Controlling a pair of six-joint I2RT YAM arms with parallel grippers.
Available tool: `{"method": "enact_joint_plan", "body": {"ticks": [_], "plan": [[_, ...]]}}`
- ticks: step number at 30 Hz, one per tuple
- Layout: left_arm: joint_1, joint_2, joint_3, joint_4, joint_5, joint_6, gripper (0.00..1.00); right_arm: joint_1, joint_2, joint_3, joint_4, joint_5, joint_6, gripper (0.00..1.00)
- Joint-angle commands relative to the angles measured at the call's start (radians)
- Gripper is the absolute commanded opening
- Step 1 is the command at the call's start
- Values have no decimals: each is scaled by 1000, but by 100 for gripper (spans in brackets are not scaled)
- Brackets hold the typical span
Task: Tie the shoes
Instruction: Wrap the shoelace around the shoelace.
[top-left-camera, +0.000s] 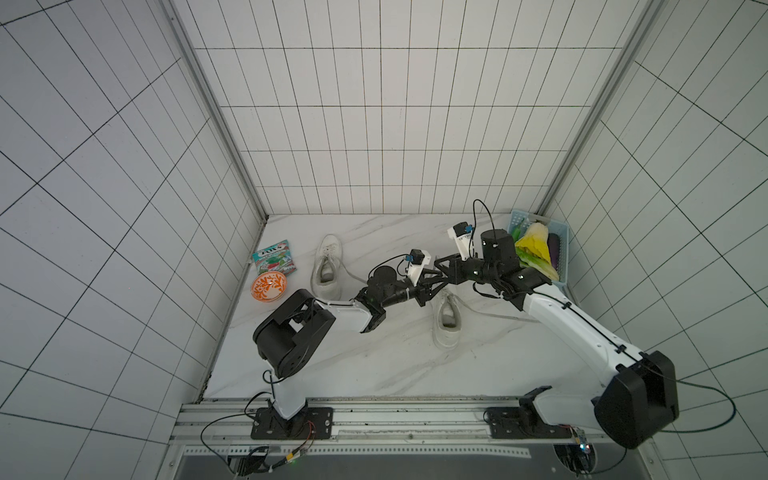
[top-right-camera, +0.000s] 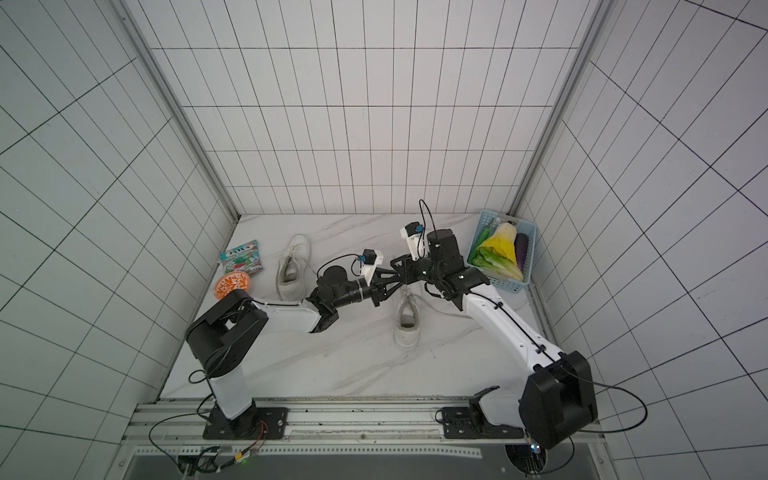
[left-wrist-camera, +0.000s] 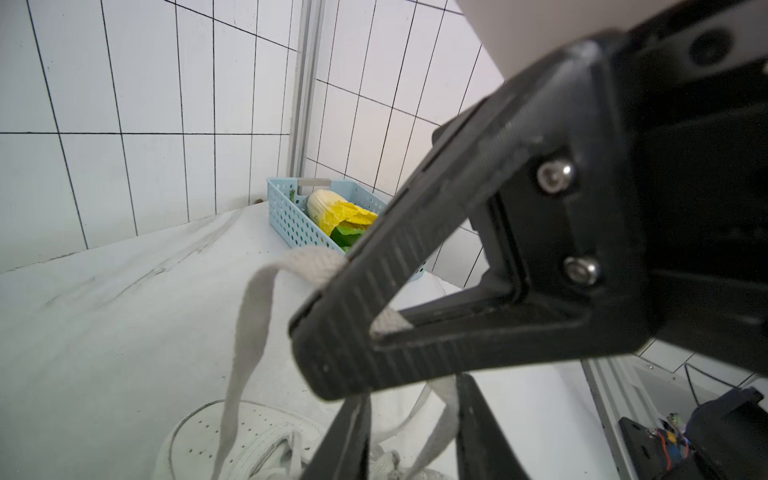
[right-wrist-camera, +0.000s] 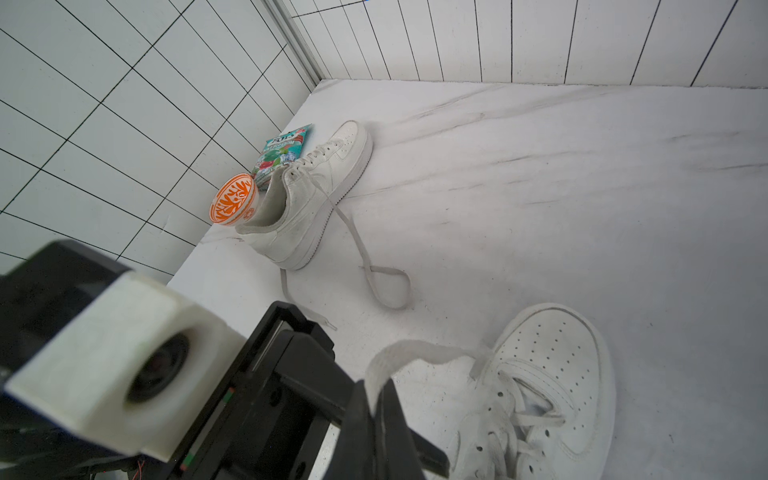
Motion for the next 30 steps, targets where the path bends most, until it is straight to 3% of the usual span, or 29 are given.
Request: {"method": "enact_joint_plan", "body": {"ticks": [1,4,8,13,18,22,24,26,30], "plan": [[-5,3,20,-12,-4,13,13,-8,-25,1,-9,6,12,0],[-5,-9,14,-13,6,14,0,-16,-34,2,-33,24,10,6],[-6,-33,-8,-16,11,11,0,-60,-62,22,-109,21,-8,24],[-17,-78,-59,-19,-9,45,0,-84,-68,91,-238,-83,-91,29],[-40,-100,-78,-28,-14,73,0,-85,-35,165,-350,-116,-155,47],[-58,-127,-81,-53,-33,105,0,-84,6,214,-375,-187,-165,47],[-62,-139,-81,-72,-42,119,0,-86,8,219,-381,-125,-155,47],[-65,-147,-84,-84,-50,123,0,-100,-10,205,-391,34,-123,55],[-65,-149,-92,-88,-62,124,0,-207,-78,117,-388,256,43,65]]}}
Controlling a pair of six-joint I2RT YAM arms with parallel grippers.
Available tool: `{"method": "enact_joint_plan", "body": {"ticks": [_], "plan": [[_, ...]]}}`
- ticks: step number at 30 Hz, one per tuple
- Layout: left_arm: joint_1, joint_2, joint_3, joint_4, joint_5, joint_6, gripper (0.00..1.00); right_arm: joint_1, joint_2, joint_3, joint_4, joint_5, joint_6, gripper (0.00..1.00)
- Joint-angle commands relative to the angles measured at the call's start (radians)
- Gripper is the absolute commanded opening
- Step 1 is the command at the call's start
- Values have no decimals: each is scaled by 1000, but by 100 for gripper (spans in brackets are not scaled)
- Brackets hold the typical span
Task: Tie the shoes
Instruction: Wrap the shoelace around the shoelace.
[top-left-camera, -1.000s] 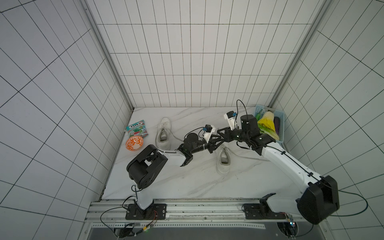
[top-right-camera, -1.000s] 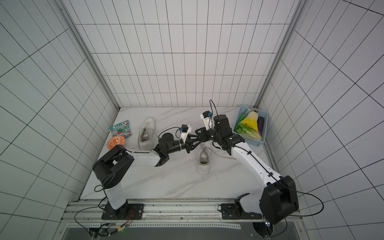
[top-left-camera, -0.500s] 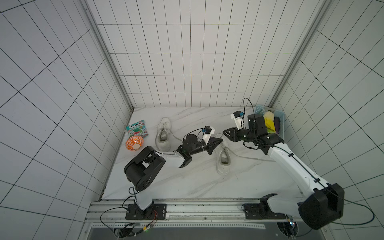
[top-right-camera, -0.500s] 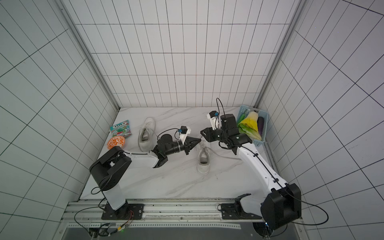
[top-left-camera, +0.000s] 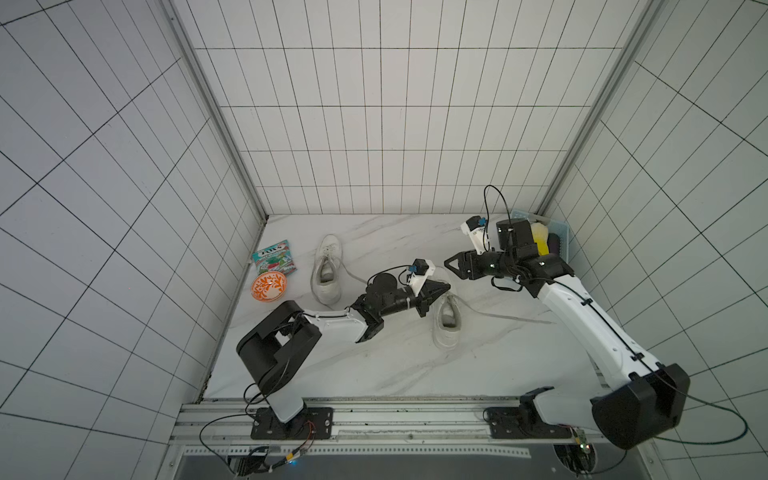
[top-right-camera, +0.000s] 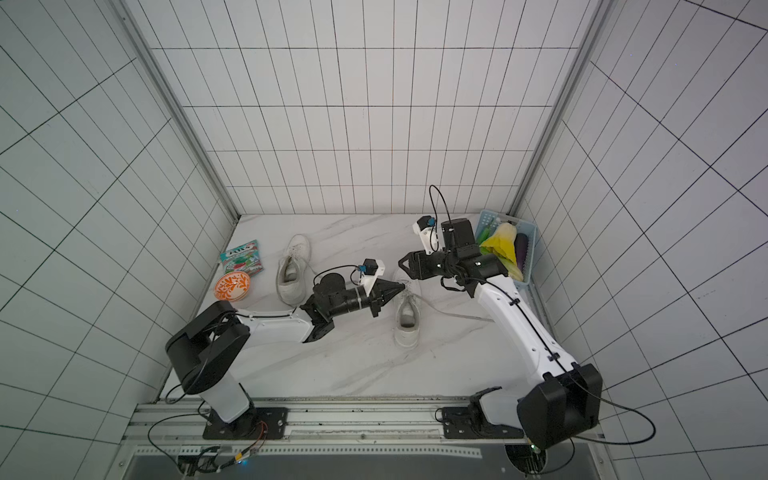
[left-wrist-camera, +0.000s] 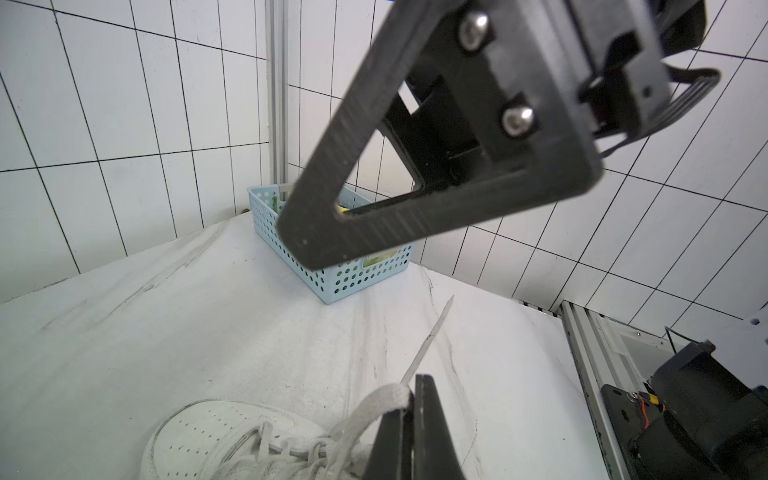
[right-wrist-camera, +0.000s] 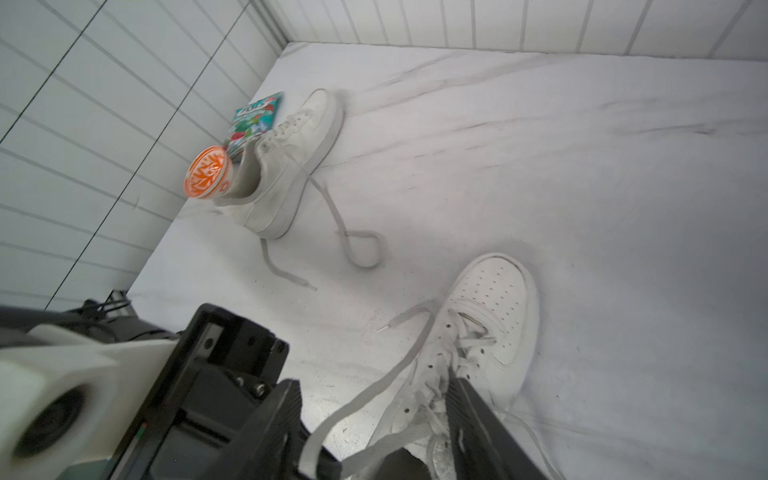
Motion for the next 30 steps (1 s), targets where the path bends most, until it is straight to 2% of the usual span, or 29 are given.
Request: {"method": "enact_joint_plan", "body": {"ticks": [1,3,5,10,15,25,30], "plan": [[-4,-18,-18,-21,-23,24,0,-94,-77,-91,-27,255,172,69],[-4,-16,-20,-22,-22,31,0,-130,-108,-169,-29,379,295,79],[-4,-18,-22,-28,-23,35,0,-175,-122,-255,-32,434,399,83],[-4,-21,-24,-33,-17,41,0,-267,-52,-370,-57,462,604,85],[-4,-17,-24,-34,-14,46,0,-278,54,-390,-43,508,695,86],[-4,-4,-18,-29,6,48,0,-281,204,-377,-18,538,813,78],[-4,4,-18,-24,13,53,0,-281,277,-357,-14,537,814,63]]}}
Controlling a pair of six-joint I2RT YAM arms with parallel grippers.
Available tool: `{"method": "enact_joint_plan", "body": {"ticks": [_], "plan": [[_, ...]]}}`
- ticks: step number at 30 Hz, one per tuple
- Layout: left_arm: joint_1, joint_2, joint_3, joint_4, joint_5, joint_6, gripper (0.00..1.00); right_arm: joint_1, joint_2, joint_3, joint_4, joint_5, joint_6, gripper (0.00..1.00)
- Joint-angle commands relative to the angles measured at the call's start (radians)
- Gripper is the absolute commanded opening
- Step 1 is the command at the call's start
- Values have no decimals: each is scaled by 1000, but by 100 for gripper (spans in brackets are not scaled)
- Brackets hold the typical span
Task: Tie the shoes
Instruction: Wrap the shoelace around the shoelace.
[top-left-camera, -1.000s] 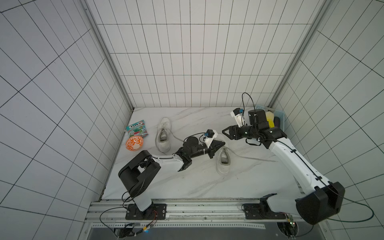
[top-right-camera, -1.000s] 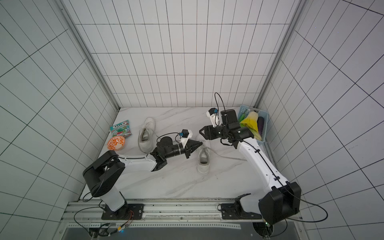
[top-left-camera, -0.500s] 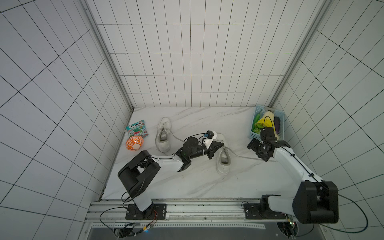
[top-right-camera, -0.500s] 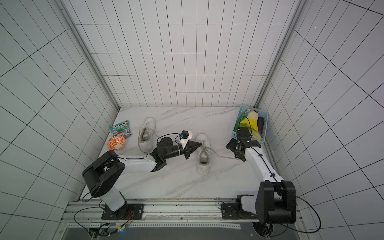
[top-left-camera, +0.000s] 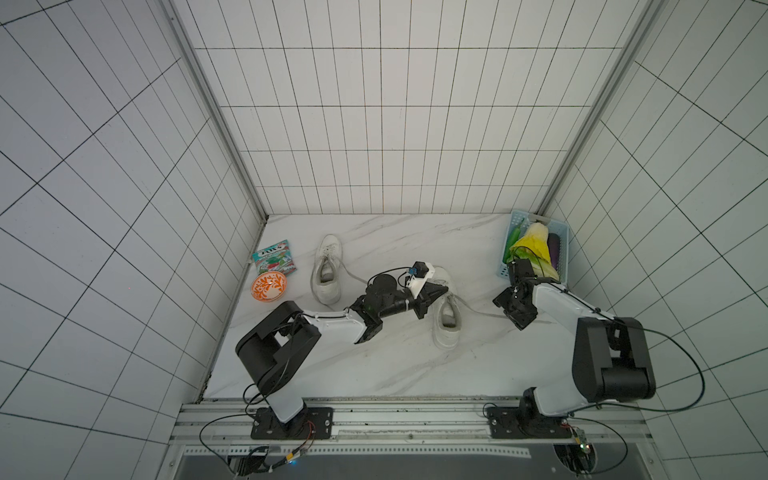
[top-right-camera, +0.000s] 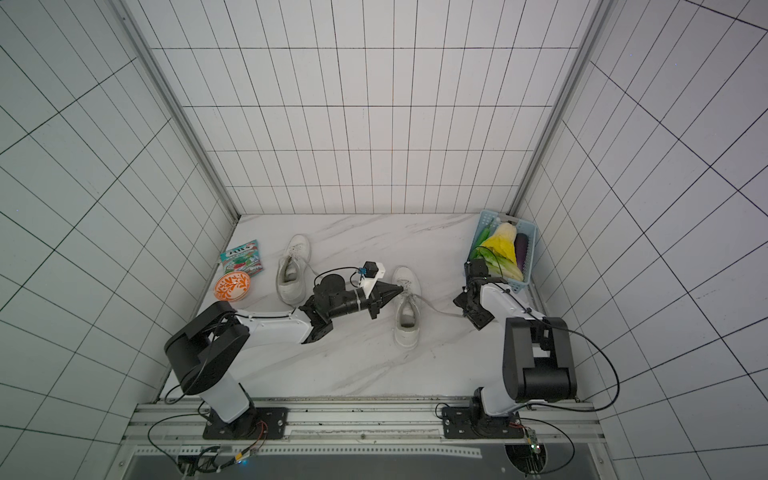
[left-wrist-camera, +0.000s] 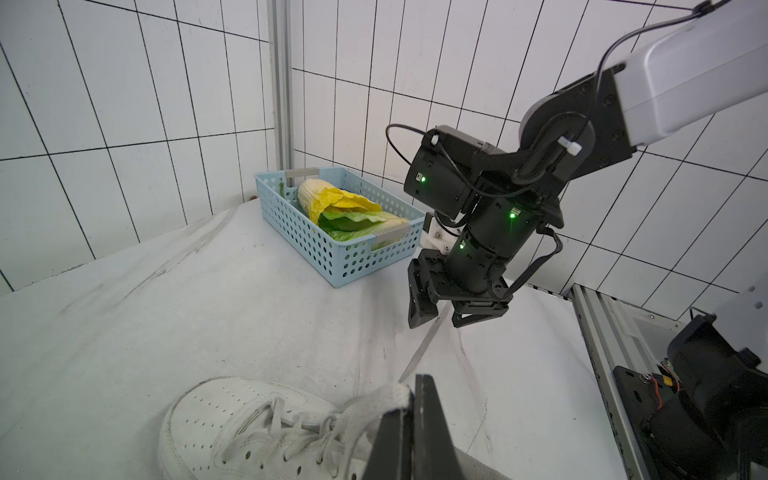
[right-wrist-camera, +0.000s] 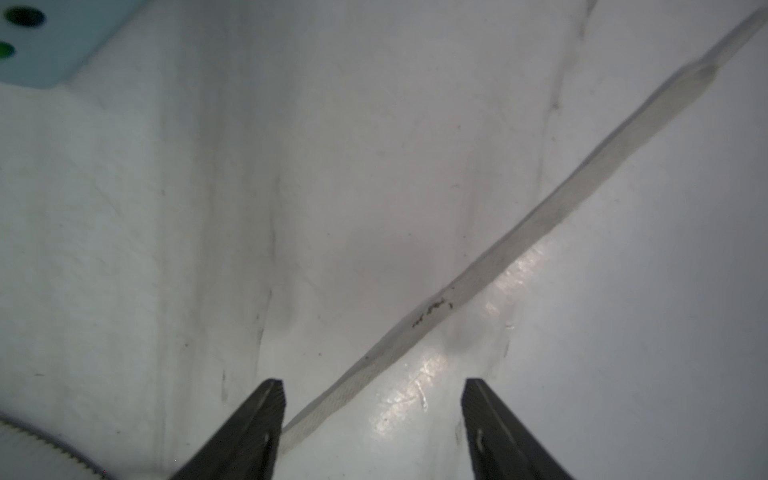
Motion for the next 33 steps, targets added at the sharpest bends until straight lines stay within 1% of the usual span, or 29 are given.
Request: {"method": "enact_joint_plan", "body": {"ticks": [1,5,6,7,9,12,14,15,16,19,21,23,25,27,29,32,33], "plan": [[-4,7,-1,5,14,16,0,-6,51,28,-13,26,30,62],[-3,4,-1,5,14,22,0,-6,101,29,-18,19,40,59],[-3,3,-1,6,14,22,0,-6,109,23,-10,13,42,57],[-1,1,-1,5,14,23,0,-4,113,23,-11,13,43,53],[-1,1,-1,5,14,24,0,-5,107,13,5,12,43,48],[-1,2,-1,4,13,23,0,-6,95,-2,30,-12,41,34],[0,1,-1,4,15,23,0,-10,89,-10,56,-59,36,18],[1,2,-1,4,18,23,0,-13,81,-10,69,-81,24,5],[2,2,-1,5,24,23,0,-12,67,-7,74,-90,6,0],[4,-1,-9,13,28,29,0,-12,-24,-6,108,-89,-66,0],[5,-2,-18,27,29,34,0,-11,-108,-9,163,-129,-152,0],[10,-4,-28,45,35,34,0,-12,-187,-7,236,-229,-237,0],[17,-4,-37,59,43,29,0,-11,-237,4,293,-341,-284,0],[25,-4,-44,71,59,18,0,-2,-258,34,334,-454,-317,0],[34,-3,-53,80,71,10,0,27,-254,93,339,-531,-343,0],[41,-4,-62,86,83,5,0,103,-224,183,353,-606,-377,0],[43,-2,-66,88,85,5,0,130,-209,214,357,-614,-387,0]]}}
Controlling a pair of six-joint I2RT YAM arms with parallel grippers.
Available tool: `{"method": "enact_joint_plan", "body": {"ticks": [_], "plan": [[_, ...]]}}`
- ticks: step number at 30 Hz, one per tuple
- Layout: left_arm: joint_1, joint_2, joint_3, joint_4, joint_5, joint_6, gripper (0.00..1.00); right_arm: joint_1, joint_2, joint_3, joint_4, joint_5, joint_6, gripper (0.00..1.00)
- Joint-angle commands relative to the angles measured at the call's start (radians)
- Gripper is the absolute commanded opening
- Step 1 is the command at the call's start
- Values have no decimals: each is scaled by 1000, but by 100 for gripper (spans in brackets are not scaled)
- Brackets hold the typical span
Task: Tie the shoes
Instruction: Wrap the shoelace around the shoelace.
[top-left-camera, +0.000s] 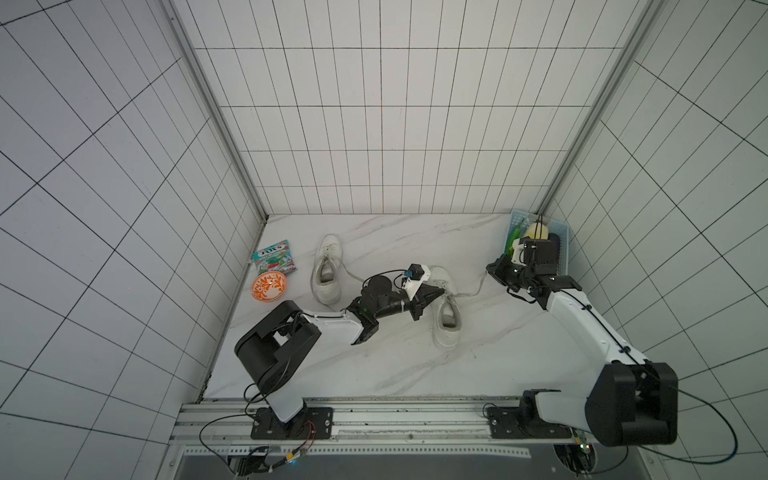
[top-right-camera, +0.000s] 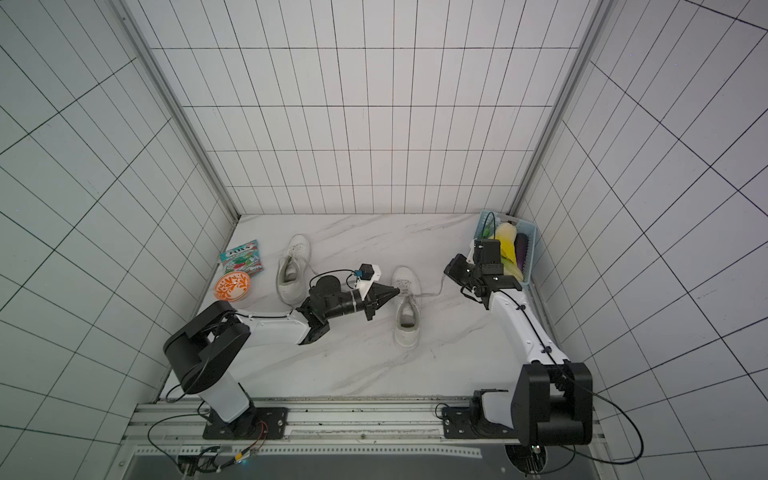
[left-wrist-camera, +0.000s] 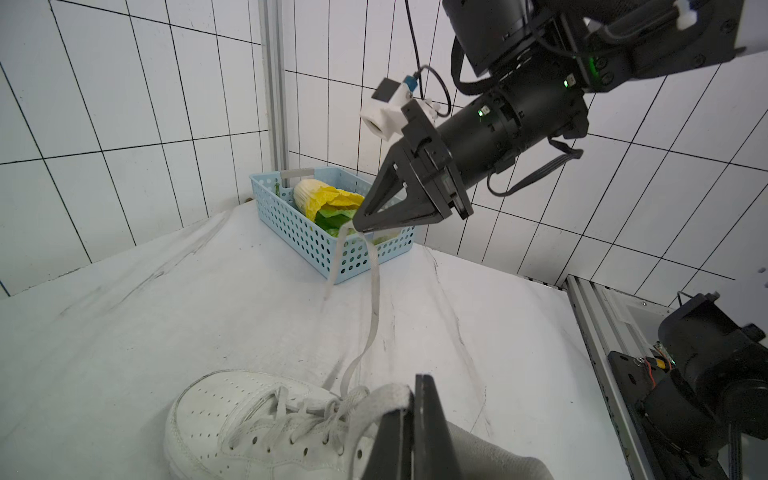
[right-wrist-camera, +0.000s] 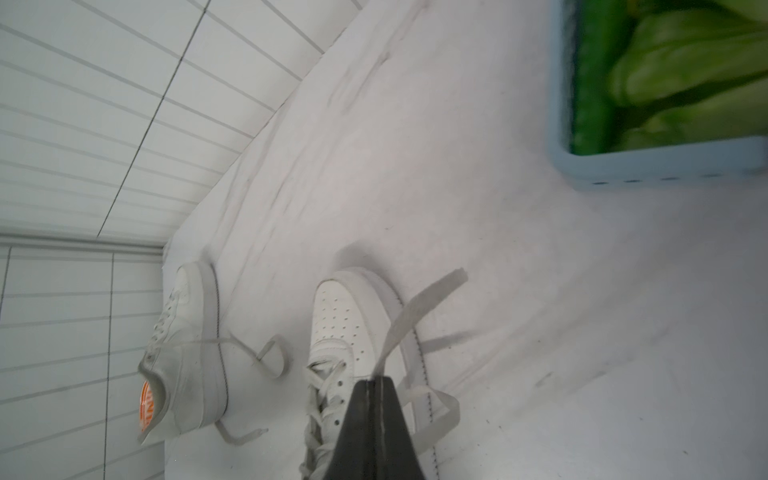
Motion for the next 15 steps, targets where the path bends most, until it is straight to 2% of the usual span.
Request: {"method": "enact_joint_plan", "body": {"ticks": [1,10,15], "plan": [[10,-2,-23,33,32,-6,0,96,42,122,61,-147,-89,0],[24,7,-58,78,57,-15,0,332,242,389,67,-173,-104,3],[23,12,-72,103,56,-14,0,421,338,486,-10,-184,-145,18]]}}
